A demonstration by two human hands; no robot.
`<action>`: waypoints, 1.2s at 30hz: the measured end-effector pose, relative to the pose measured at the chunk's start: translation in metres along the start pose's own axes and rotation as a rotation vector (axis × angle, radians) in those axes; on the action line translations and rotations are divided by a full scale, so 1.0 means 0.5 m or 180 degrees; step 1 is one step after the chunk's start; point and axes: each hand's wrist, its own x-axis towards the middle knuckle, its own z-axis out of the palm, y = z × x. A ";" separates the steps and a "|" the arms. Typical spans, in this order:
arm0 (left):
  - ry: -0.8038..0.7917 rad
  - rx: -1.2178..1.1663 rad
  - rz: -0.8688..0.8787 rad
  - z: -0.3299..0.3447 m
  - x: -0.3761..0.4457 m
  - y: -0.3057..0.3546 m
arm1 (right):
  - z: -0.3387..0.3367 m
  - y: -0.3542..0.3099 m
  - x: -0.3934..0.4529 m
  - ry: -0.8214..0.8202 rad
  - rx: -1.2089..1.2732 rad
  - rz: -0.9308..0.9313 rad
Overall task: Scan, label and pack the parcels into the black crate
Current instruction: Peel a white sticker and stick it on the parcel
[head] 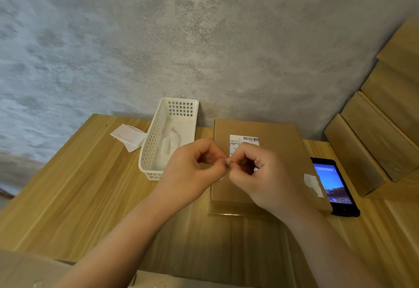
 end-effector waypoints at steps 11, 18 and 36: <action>0.1240 -0.0620 -0.0917 -0.204 0.016 -0.117 | 0.039 0.030 0.100 0.0123 0.0682 0.1142; 0.2217 -0.0537 -0.1193 -0.333 0.008 -0.199 | 0.083 0.040 0.168 0.0532 0.0762 0.1587; 0.1384 0.0644 -0.0549 -0.363 -0.017 -0.228 | 0.268 0.055 0.337 -0.0639 -0.1879 0.1175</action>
